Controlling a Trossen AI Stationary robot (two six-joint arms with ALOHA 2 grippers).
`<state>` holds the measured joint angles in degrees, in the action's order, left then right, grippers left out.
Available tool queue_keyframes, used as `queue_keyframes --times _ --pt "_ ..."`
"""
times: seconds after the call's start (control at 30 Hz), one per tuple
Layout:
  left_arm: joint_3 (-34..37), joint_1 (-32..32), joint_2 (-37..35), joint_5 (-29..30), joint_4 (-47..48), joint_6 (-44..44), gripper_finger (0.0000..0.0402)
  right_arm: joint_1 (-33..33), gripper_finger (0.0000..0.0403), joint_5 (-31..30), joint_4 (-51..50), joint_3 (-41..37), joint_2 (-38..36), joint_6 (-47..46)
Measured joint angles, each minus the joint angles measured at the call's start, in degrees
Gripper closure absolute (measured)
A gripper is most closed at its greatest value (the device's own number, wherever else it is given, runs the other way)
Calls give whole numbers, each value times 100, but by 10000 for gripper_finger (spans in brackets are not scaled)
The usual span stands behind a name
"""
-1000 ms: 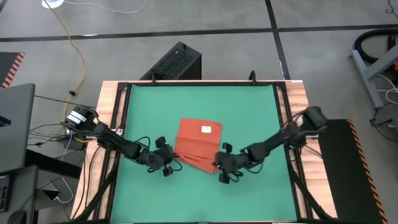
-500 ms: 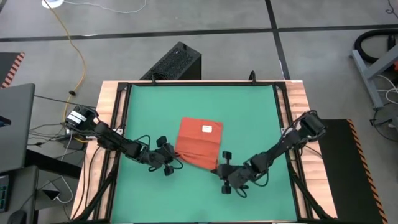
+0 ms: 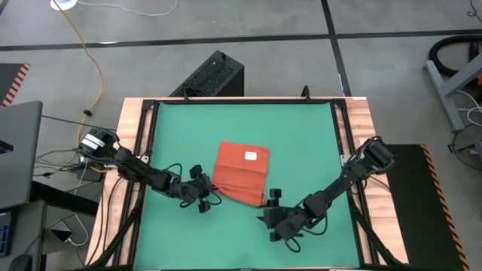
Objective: Roll towel
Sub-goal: Roll the orange towel
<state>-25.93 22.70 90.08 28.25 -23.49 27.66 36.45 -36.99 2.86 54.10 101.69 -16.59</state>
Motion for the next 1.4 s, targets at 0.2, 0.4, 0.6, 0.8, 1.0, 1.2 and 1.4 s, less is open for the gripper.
queue_keyframes --times 0.2,0.4,0.6,0.8,1.0,1.2,1.4 --pt "0 0 0 -37 4 0 401 -62 150 -234 24 0 234 -1" --pt "-6 0 0 -97 2 2 401 -160 149 -476 -25 -2 711 14" --pt "-6 0 0 -139 22 2 401 -216 149 -697 -140 0 741 -89" --pt "-7 0 0 -142 40 -4 401 -280 173 -677 -292 5 828 -345" --pt "-5 0 0 -218 17 -3 401 -276 268 -667 -369 11 868 -648" --pt "-74 0 0 -461 -39 -2 401 -278 380 -707 -578 18 868 -1129" --pt "-184 0 -5 -753 -43 -42 401 -297 381 -234 -1235 386 740 -1304"
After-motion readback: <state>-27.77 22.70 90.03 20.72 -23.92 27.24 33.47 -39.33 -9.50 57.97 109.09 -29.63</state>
